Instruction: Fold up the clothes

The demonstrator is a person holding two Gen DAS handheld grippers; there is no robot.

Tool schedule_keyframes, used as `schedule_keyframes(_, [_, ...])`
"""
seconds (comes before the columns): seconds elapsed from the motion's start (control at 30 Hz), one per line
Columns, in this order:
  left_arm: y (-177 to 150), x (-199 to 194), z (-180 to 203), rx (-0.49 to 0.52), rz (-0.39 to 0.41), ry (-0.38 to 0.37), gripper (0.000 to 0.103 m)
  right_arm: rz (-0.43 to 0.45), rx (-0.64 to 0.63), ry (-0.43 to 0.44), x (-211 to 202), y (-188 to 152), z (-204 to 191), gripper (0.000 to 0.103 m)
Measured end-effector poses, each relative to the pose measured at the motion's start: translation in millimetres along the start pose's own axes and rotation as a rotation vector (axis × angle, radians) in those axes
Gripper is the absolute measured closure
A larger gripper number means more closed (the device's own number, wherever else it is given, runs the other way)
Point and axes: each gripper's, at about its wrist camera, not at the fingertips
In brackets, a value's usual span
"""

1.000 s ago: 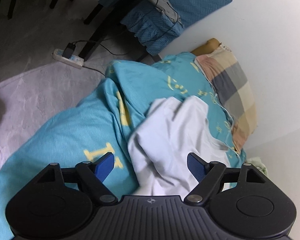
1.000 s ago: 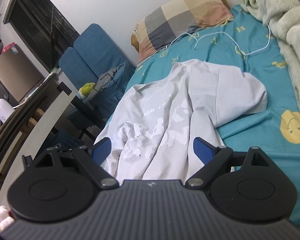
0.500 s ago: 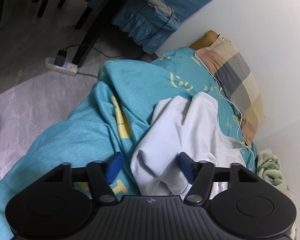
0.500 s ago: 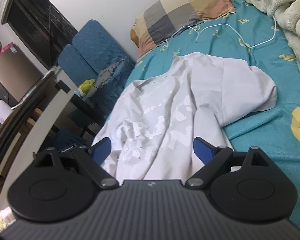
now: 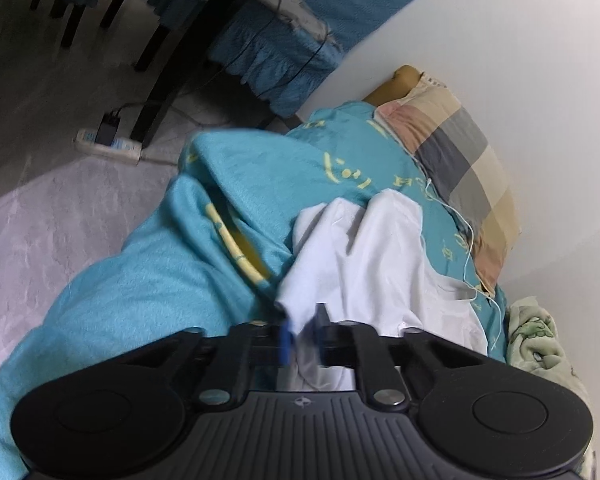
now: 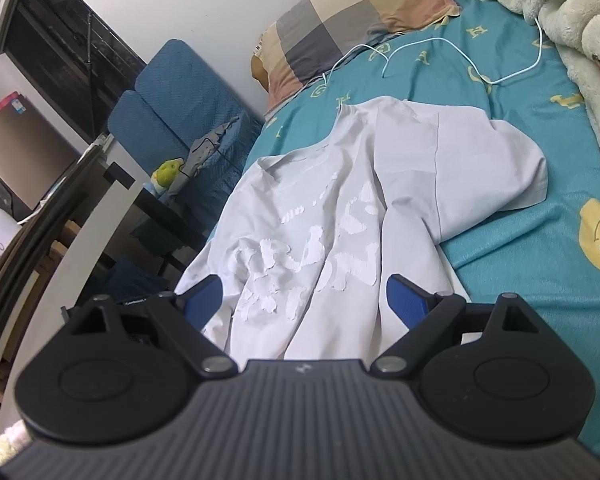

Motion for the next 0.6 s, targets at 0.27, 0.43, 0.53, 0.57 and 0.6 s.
schedule_keyframes(0.27, [-12,-28,92,0.414,0.161,0.027,0.096,0.017,0.017,0.014,-3,2,0,0.013])
schedule_keyframes(0.43, [-66,-25,160,0.703,0.197,-0.01,0.096,0.008,0.055,0.025,-5,2,6,0.013])
schedule_keyframes(0.53, [-98,-10,186,0.827,0.14,-0.084,0.096,0.007,0.069,0.032,-6,3,9,0.013])
schedule_keyframes(0.57, [-108,-3,191,0.862,0.103,-0.111,0.096,0.008,0.07,0.032,-5,3,9,0.013])
schedule_keyframes(0.6, [-118,5,194,0.893,0.059,-0.133,0.096,0.007,0.071,0.031,-5,4,10,0.013])
Point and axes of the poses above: each gripper's, at about its wrist camera, not at the fingertips, and x roughly the way its jaws point, z to its right, y to its top, and after that the axes turned 2 degrees about x, right-handed
